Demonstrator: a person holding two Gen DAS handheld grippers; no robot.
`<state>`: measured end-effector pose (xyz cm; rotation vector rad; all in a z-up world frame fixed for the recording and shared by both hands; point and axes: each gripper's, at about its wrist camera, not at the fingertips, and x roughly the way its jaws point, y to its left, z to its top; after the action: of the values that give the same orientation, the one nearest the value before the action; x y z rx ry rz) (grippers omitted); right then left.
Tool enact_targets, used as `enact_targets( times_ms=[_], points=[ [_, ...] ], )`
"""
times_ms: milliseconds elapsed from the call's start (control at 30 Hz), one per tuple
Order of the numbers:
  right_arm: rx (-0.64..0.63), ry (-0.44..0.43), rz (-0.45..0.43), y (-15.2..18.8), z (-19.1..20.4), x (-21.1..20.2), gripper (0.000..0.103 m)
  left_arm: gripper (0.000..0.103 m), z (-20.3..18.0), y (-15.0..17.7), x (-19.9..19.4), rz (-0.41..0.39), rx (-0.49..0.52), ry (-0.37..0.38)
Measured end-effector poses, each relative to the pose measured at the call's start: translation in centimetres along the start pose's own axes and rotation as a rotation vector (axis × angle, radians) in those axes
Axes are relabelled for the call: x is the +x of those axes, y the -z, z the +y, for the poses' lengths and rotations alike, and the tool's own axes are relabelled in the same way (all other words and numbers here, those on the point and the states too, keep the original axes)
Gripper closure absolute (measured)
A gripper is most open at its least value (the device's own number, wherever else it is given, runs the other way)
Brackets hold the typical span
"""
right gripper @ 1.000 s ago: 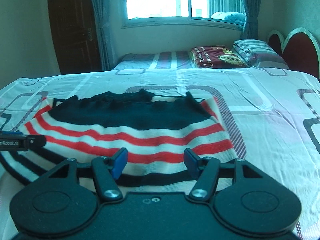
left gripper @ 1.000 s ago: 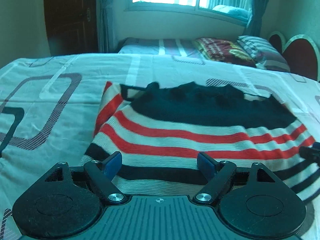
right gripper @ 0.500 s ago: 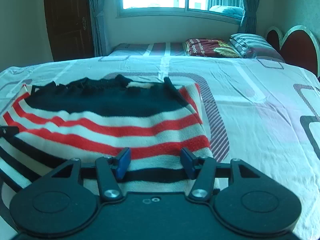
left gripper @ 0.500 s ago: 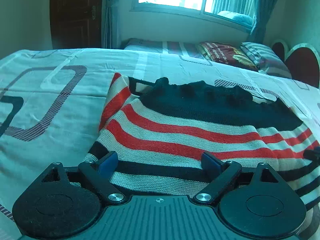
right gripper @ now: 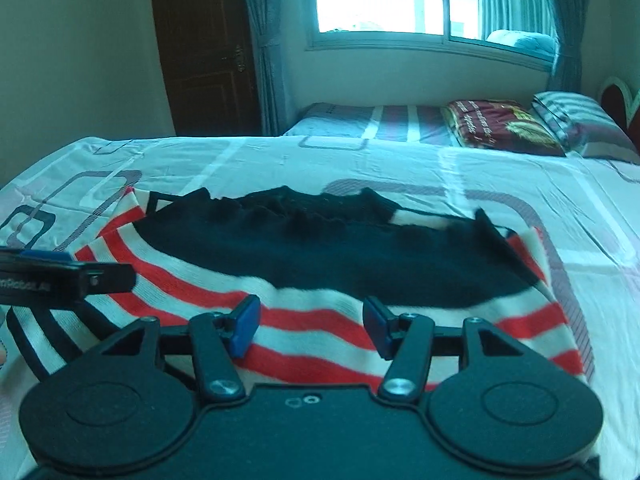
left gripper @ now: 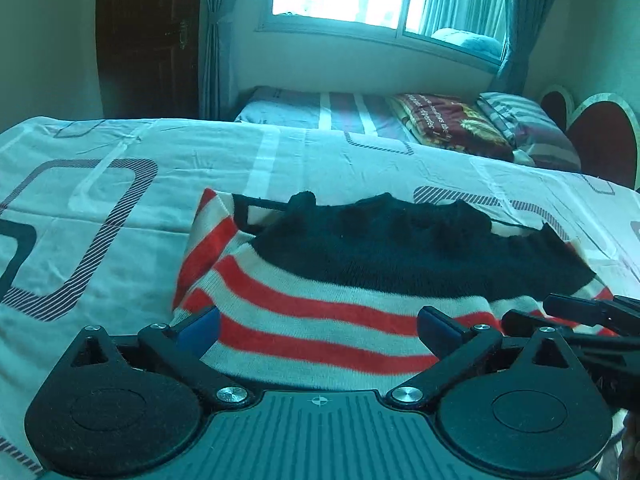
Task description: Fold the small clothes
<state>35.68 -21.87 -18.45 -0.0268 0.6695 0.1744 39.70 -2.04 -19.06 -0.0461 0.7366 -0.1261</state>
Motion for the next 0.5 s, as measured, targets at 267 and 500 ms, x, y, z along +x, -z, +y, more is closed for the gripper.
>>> enact_targets(
  times_ms=[267, 500],
  points=[
    [-0.018, 0.014, 0.033, 0.8, 0.5, 1.2, 0.038, 0.000, 0.8, 0.9, 2.3, 0.077, 0.029, -0.043],
    [0.043, 0.003, 0.022, 0.7, 1.2, -0.1, 0.030, 0.000, 2.1, 1.5, -0.7, 0.084, -0.026, -0.036]
  ],
)
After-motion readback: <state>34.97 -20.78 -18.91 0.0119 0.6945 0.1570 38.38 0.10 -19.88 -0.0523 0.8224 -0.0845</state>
